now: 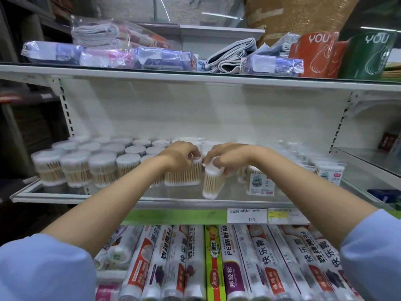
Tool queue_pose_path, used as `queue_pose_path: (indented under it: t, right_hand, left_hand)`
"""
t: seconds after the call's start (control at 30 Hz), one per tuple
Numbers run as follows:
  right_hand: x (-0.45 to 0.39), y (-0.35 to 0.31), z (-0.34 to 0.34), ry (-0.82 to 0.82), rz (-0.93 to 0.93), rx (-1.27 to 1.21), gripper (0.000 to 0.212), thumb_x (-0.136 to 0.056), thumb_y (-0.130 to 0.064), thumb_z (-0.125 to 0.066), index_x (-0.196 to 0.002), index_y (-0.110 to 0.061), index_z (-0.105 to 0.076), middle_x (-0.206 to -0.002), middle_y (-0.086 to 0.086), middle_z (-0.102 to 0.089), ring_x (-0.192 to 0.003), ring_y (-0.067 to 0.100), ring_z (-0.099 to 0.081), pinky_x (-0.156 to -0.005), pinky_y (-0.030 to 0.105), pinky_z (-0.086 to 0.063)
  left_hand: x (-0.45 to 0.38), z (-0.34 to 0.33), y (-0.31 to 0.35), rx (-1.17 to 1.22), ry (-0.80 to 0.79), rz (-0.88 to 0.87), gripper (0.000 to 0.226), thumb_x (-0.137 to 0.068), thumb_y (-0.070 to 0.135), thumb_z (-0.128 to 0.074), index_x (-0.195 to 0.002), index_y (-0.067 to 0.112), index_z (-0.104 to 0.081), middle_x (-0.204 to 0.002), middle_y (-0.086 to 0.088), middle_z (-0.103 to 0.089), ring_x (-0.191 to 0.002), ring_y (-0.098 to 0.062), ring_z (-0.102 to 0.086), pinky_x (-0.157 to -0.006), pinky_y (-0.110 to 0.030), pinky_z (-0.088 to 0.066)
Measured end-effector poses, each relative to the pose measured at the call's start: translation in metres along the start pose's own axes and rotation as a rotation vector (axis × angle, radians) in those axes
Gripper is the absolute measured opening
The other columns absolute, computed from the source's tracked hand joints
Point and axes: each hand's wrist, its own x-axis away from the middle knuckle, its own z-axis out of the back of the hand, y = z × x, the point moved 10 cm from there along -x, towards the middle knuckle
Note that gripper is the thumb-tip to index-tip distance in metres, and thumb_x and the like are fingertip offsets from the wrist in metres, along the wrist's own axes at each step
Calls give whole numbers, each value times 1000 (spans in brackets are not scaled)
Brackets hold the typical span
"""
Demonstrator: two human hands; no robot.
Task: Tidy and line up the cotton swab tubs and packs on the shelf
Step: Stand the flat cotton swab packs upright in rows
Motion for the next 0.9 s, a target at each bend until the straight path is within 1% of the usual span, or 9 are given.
queue_pose_path:
  t: [0.07,0.17,0.23,0.33,0.4,0.47,0.63,0.77,0.9]
  right_hand:
    - [-1,-2,4,60,-4,5,29,-95,-31,-39,-115,-23,-58,-124,7,-44,-105,27,-55,-91,38,-49]
    - [-4,12,6,97,-54,87,30,-92,-52,-44,-107,-29,-54,-118,3,-36,-103,26,-52,-92,38,-45]
    - [-6,20,5,81,-79,76,28,-87,-46,-55,-108,-30,-48,-120,2,-33,-100,28,-55,-87,42,-51]
    - [-7,27,6,80,-100,104,52,-84,-30,-64,-126,-22,-35,-123,3,-31,-104,30,-52,-83,40,-52]
    - [-8,28,8,107,-92,104,59,-83,-26,-65,-132,-18,-32,-125,4,-36,-107,28,-50,-84,39,-50]
    - [-10,30,9,121,-59,90,58,-83,-25,-66,-131,-18,-35,-125,4,-43,-105,24,-49,-85,37,-48]
    - [-9,30,13,172,53,123,47,-85,-16,-63,-128,-16,-43,-123,3,-47,-100,17,-45,-83,27,-41]
    - [-11,31,8,208,101,300,46,-83,-15,-66,-125,-18,-47,-125,2,-47,-112,20,-44,-93,33,-42]
    - [-10,30,8,234,156,303,43,-84,-9,-64,-122,-18,-47,-124,1,-47,-112,20,-45,-91,33,-43]
  left_hand:
    - [1,1,0,-6,-18,28,29,-94,17,-47,-119,19,-61,-124,1,-61,-111,-17,-55,-95,-26,-43]
    - [2,-1,2,-14,-54,58,30,-96,20,-46,-123,20,-59,-127,1,-58,-113,-17,-54,-95,-26,-42]
    - [4,-2,2,-35,-70,65,31,-96,20,-45,-125,21,-58,-130,1,-53,-114,-18,-52,-97,-27,-40]
    - [6,-5,3,-62,-90,71,32,-97,19,-46,-127,21,-56,-131,-1,-46,-119,-20,-47,-102,-31,-36]
    - [6,-5,2,-62,-95,83,32,-96,17,-48,-127,23,-56,-128,-2,-46,-118,-21,-47,-102,-31,-37]
    - [5,-4,0,-45,-83,91,31,-94,17,-50,-124,23,-57,-124,-1,-47,-116,-19,-49,-101,-30,-39]
    - [6,-1,2,-41,-51,92,29,-92,15,-53,-119,22,-59,-118,0,-51,-109,-18,-51,-94,-25,-39]
    - [6,1,4,-37,-16,95,34,-89,1,-50,-113,20,-62,-116,0,-55,-108,-17,-53,-93,-25,-42]
    - [8,5,6,-28,12,91,37,-86,-6,-49,-109,19,-64,-112,1,-56,-104,-16,-54,-89,-22,-42]
